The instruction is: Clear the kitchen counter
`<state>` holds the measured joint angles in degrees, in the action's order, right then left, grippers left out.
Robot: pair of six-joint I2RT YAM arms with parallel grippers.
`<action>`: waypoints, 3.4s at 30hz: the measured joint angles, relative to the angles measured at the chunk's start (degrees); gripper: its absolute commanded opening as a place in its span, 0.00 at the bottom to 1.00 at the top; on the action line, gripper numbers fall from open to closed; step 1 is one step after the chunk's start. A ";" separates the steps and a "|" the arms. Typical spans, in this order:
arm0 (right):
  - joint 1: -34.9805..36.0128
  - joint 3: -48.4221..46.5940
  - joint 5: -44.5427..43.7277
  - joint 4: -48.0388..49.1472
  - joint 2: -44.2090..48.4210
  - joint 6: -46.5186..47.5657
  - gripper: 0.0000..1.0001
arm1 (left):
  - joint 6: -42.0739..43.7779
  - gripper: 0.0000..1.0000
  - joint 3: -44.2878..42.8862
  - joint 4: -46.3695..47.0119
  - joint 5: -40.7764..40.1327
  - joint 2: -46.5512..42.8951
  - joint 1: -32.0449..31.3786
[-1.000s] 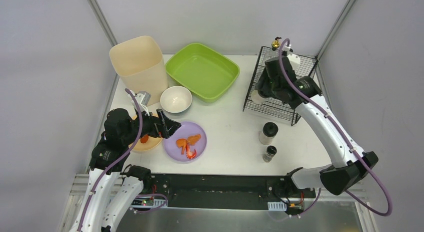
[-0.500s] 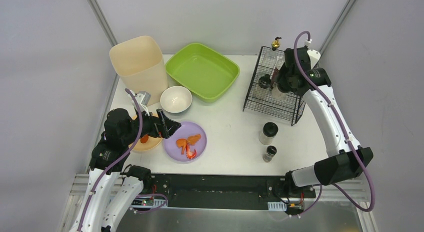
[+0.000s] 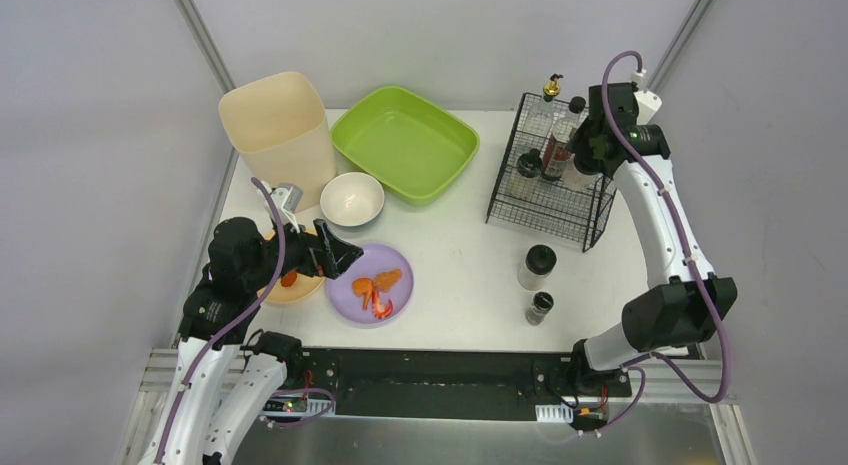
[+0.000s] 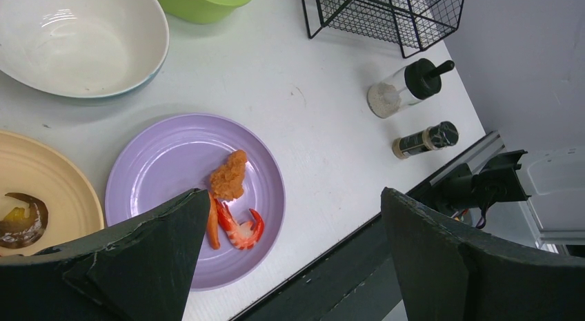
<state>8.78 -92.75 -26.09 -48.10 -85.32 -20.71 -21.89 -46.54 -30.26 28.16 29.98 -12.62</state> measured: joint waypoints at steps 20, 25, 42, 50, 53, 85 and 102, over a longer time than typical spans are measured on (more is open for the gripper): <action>-2.16 -4.28 2.54 2.51 -7.93 1.44 0.12 | 0.00 1.00 0.00 0.00 0.33 0.00 0.00; -2.16 -2.16 3.13 3.89 -8.33 1.51 0.12 | 0.00 1.00 0.00 0.00 0.33 0.00 0.00; -2.32 6.01 4.26 11.04 -13.66 -0.33 0.25 | 0.00 1.00 0.00 -0.02 0.35 0.00 0.00; -2.32 6.32 4.24 12.26 -14.88 -0.52 0.58 | 0.00 1.00 0.00 0.00 0.37 0.00 0.26; -2.32 6.29 4.24 12.31 -14.99 -0.50 0.65 | 0.00 1.00 0.00 0.00 0.37 0.00 0.37; 8.24 4.81 4.57 0.98 6.05 0.02 0.88 | 0.00 1.00 0.00 0.00 0.37 0.02 0.37; 22.36 28.06 4.39 -0.68 16.11 -0.22 0.91 | 0.00 1.00 0.00 0.00 0.37 0.02 0.37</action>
<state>31.14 -64.69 -21.69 -48.77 -69.21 -20.93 -21.89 -46.54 -30.26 28.53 30.00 -12.25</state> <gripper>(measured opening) 0.890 0.995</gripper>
